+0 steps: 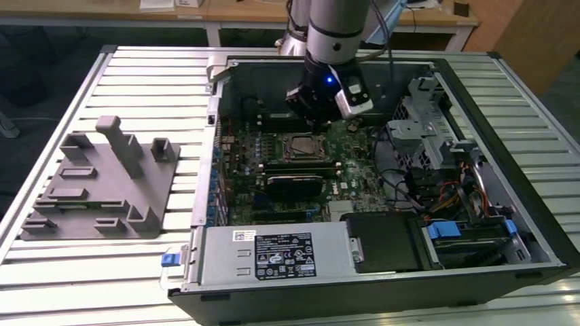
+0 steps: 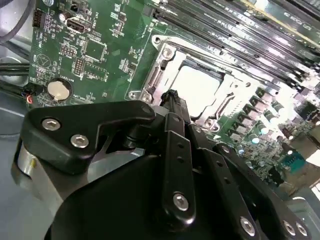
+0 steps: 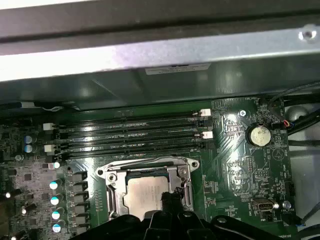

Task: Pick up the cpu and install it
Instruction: 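Install the first cpu locking lever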

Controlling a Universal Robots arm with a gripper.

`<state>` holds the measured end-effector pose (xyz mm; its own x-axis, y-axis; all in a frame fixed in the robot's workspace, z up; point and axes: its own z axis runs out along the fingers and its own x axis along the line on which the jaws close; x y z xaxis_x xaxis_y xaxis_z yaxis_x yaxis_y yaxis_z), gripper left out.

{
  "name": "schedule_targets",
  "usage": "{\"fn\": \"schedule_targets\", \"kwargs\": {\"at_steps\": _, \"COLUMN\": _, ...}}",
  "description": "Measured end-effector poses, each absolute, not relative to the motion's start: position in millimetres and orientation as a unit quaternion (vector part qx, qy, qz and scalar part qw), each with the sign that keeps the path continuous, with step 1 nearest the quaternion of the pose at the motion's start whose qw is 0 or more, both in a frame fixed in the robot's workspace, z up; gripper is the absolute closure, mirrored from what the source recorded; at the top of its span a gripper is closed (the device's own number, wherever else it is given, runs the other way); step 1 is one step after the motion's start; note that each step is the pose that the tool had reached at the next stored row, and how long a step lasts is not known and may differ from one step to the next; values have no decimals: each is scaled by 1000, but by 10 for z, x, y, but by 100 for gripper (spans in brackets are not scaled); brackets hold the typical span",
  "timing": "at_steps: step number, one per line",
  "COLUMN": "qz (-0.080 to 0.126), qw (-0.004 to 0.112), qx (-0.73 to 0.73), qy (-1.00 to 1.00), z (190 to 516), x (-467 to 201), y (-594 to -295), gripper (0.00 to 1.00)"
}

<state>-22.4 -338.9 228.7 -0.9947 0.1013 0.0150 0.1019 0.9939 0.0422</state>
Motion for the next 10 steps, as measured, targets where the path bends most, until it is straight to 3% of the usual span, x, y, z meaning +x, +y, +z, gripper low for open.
{"fn": "schedule_targets", "kwargs": {"at_steps": 4, "qz": -21, "qw": 6, "qx": -51, "qy": -998, "z": 2517, "x": -223, "y": -3389, "gripper": 89}}
{"fn": "schedule_targets", "kwargs": {"at_steps": 10, "qz": -22, "qw": 6, "qx": -51, "qy": -998, "z": 2519, "x": -223, "y": -3389, "gripper": 89}}
